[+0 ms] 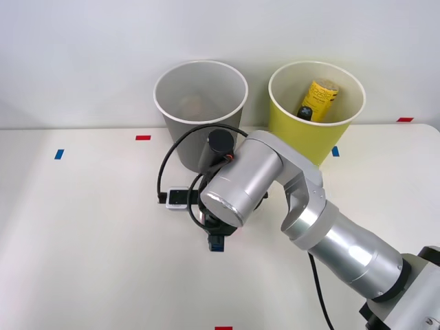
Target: Put cans in the gray bin, plastic bottles in the light green bin
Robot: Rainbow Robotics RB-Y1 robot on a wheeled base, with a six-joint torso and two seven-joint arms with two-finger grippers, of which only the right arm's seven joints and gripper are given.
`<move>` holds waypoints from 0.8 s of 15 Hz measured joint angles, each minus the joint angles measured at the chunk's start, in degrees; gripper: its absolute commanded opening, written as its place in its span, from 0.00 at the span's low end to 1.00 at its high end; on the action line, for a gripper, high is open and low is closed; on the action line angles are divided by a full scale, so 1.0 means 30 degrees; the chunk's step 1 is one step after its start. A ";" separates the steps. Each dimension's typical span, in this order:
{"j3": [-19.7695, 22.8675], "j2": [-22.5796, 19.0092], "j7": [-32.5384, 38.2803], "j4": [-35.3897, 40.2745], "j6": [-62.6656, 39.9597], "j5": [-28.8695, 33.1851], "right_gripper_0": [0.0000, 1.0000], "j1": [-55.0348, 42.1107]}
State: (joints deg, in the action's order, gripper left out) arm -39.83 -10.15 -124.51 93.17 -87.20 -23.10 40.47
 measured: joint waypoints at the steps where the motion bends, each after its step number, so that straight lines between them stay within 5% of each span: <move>1: 0.0000 0.0209 -0.0049 -0.0534 0.0088 0.0162 1.00 0.0125; 12: 0.0001 0.0459 -0.0266 -0.2281 0.0522 0.0909 1.00 0.0297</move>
State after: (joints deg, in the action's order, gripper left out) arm -39.83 -8.77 -125.31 86.33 -85.64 -20.37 41.36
